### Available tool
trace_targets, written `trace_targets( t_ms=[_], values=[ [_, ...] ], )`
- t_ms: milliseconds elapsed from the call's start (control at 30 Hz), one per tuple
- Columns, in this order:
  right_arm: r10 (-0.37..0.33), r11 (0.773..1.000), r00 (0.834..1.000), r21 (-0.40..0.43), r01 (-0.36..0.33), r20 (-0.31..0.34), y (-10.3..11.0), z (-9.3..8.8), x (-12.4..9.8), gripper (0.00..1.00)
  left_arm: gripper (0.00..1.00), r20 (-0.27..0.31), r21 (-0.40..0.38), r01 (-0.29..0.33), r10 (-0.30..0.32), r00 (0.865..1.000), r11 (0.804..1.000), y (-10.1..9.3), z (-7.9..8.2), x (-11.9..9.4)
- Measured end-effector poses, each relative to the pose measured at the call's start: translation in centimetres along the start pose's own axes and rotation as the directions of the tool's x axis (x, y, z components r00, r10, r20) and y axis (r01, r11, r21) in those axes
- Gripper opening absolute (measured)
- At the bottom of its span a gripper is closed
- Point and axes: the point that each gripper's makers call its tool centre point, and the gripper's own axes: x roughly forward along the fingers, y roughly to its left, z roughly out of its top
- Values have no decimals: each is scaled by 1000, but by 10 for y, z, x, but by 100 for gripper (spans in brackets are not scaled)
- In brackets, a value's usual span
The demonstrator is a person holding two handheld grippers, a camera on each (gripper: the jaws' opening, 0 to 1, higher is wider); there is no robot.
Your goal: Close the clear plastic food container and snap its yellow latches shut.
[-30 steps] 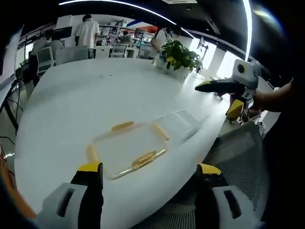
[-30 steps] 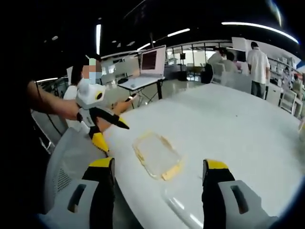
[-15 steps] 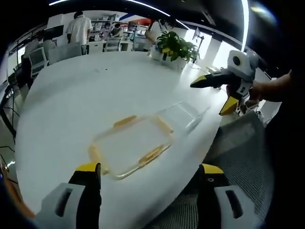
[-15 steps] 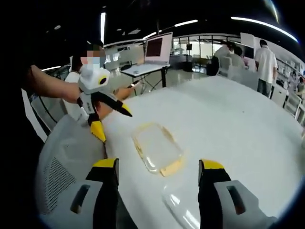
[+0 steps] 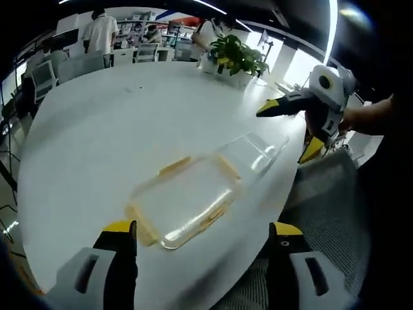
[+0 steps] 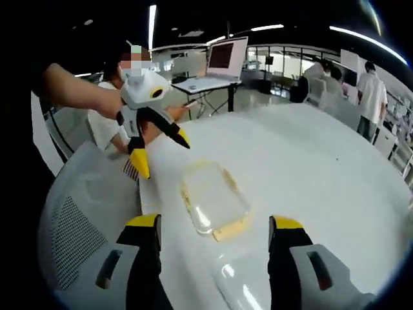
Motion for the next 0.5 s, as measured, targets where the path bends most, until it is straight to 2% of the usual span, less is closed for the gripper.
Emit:
trace_targets(
  t_ms=[100, 333, 500],
  values=[
    [-6, 1000, 1000, -13, 6, -14, -3, -1, 4, 67, 80, -27, 23, 9, -8, 1000, 1000, 0, -2, 1],
    [13, 1000, 999, -14, -13, -36, -4, -1, 12, 66, 80, -90, 100, 15, -6, 996, 995, 5, -7, 4],
    [15, 999, 997, -47, -18, -71, -7, -6, 18, 64, 80, -123, 135, 14, 2, 992, 991, 9, -6, 7]
  ],
)
